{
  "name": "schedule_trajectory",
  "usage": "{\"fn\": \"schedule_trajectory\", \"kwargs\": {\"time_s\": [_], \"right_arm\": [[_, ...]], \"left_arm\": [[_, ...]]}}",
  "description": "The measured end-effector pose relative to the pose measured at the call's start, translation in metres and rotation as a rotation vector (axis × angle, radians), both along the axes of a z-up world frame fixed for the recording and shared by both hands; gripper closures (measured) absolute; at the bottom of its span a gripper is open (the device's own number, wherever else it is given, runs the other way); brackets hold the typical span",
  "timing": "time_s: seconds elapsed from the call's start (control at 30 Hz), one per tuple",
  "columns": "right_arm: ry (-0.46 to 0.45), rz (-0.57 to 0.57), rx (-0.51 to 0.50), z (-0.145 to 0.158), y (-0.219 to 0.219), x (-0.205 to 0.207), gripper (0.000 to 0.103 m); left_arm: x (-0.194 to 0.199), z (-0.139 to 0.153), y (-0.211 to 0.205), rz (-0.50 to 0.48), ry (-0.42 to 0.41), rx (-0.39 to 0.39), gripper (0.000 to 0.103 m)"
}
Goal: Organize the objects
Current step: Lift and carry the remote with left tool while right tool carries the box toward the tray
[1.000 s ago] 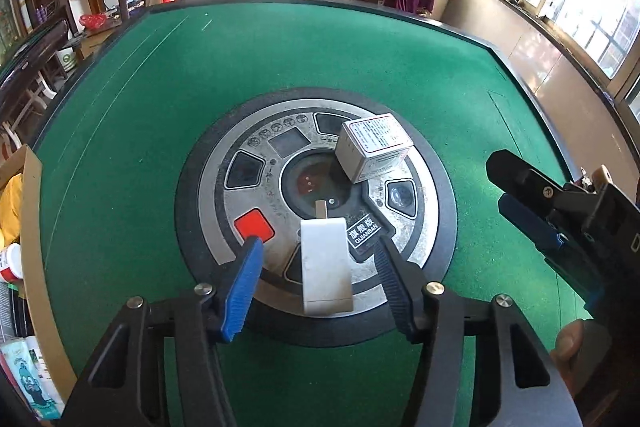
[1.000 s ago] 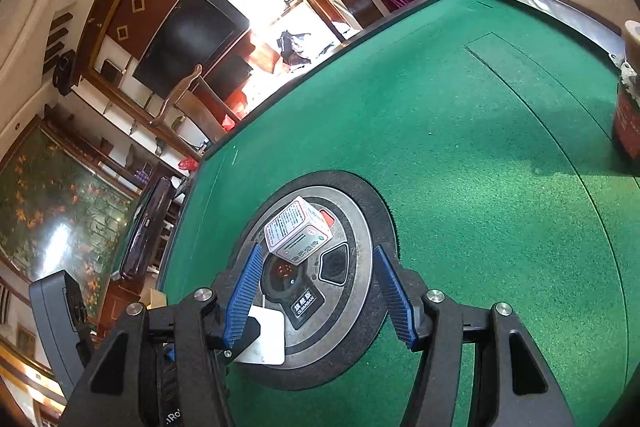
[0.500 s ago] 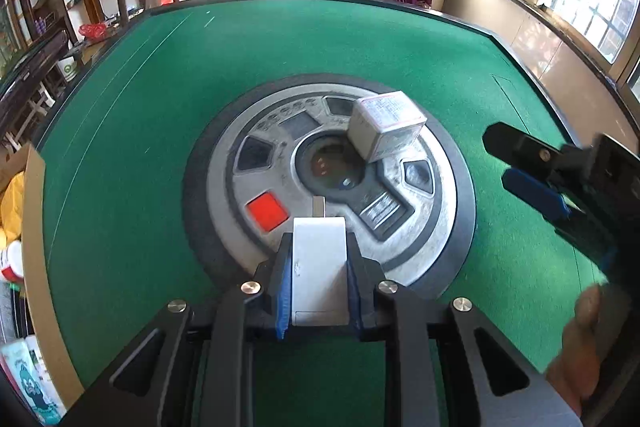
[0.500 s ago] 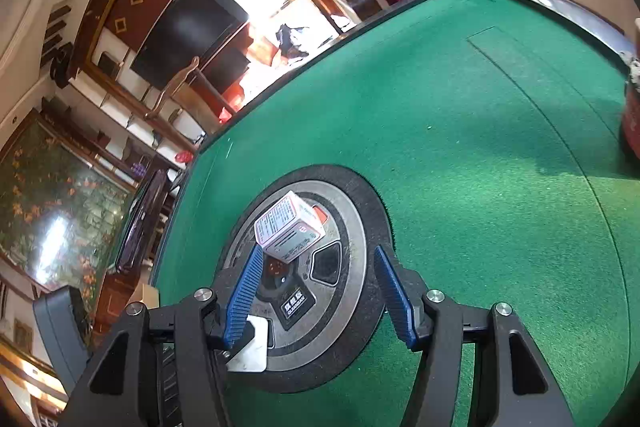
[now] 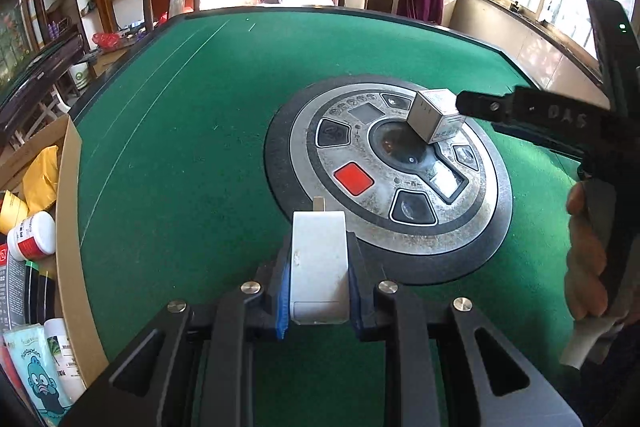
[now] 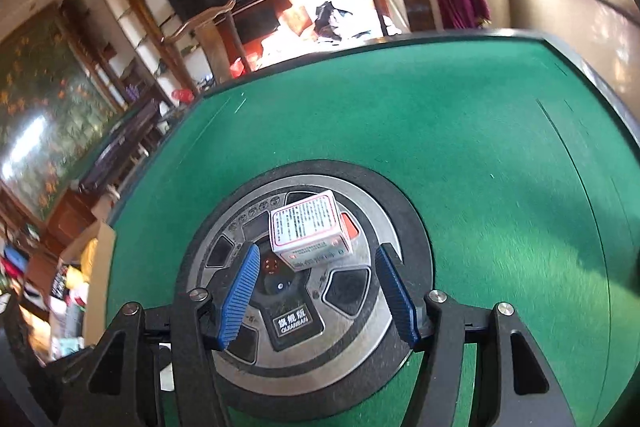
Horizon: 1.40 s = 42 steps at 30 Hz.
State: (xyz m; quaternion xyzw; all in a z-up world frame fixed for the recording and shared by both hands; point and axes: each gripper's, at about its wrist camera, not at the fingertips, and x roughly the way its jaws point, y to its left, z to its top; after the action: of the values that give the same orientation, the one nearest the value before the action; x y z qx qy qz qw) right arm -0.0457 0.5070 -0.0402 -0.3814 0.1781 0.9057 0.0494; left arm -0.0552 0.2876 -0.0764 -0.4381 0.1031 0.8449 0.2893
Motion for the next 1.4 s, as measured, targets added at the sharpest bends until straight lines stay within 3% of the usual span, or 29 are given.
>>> {"fn": "schedule_trajectory", "kwargs": {"time_s": [0.1,0.3,0.4,0.47,0.77,1.0,1.4], "right_arm": [[-0.034,0.054,0.083,-0.004,-0.012,-0.014,0.038],[-0.062,0.054,0.146,-0.012,-0.018,-0.03,0.038],[-0.094,0.019,0.191,-0.02,-0.022,-0.032,0.054],[-0.087,0.007,0.205,-0.02,-0.025,-0.026,0.054],[-0.027,-0.006,0.168,-0.002,-0.038,0.031,0.054],[0.035,-0.007,0.161,0.021,-0.063,0.065,0.054],[0.075,0.027,0.187,0.027,-0.084,0.075,0.054]], "left_arm": [[-0.004,0.0,-0.001,0.002,-0.013,0.012,0.081],[-0.004,-0.001,0.001,0.008,-0.006,0.014,0.081],[-0.005,-0.005,0.003,0.01,-0.013,0.006,0.081],[-0.005,-0.006,0.003,0.009,-0.007,0.006,0.081],[-0.008,-0.006,-0.001,0.023,-0.012,0.025,0.081],[-0.004,0.004,-0.005,0.043,0.045,0.036,0.081],[0.006,0.028,-0.011,0.058,0.167,0.057,0.081]]}}
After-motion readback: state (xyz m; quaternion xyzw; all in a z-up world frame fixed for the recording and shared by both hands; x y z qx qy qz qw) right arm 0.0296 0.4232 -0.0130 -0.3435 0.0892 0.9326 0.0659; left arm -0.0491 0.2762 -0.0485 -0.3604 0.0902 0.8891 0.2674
